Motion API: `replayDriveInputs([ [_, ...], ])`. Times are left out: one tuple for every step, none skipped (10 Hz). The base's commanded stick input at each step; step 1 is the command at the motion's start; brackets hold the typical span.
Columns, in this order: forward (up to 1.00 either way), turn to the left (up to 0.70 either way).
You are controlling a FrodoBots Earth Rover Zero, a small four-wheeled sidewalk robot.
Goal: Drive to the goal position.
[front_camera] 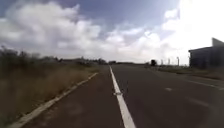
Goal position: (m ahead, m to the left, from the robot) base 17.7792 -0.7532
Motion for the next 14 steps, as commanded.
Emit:
replayDriveInputs([
  [1.0,0.0],
  [1.0,0.0],
  [1.0,0.0],
  [1.0,0.0],
  [1.0,0.0],
  [1.0,0.0],
  [1.0,0.0],
  [1.0,0.0],
  [1.0,0.0],
  [1.0,0.0],
  [1.0,0.0],
  [1.0,0.0],
  [1.0,0.0],
  [1.0,0.0],
])
